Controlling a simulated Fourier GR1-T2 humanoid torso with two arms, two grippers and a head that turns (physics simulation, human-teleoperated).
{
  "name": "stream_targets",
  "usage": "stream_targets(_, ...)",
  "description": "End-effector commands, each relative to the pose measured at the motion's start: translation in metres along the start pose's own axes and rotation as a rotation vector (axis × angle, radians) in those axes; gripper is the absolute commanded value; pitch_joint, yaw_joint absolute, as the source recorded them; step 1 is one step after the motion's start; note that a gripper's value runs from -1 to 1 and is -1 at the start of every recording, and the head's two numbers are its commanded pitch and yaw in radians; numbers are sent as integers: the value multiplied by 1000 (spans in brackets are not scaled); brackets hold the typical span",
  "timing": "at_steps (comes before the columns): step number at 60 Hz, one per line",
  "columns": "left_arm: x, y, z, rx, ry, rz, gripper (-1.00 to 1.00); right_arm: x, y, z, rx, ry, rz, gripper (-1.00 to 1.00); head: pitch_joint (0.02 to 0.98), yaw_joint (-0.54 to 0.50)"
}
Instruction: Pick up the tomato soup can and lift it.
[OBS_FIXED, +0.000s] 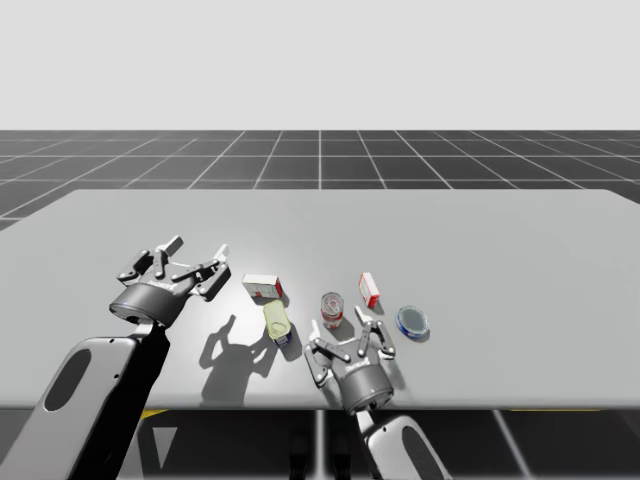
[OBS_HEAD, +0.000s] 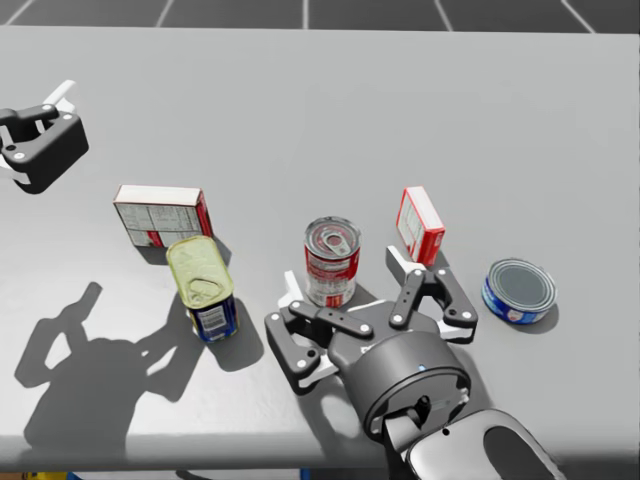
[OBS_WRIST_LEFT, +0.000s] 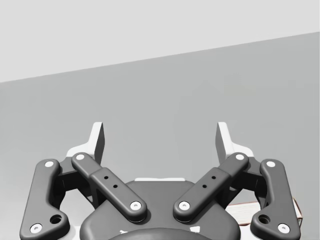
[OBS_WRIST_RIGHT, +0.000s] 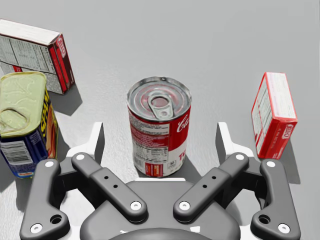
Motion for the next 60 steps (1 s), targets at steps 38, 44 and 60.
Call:
stream_targets(38,-1,-2,0,6,1,-14,-1000,-18,11,-50,-60,60,6,1000,810,-62)
stream_targets(44,-1,-3,0,4,1,-13,-1000,-18,10,-50,-67,55,-2,1000,756,-71)
stream_targets(60,-1,-4,0,4,6,-10,-1000,-20,5,-50,-80,60,-15,971,536,-95)
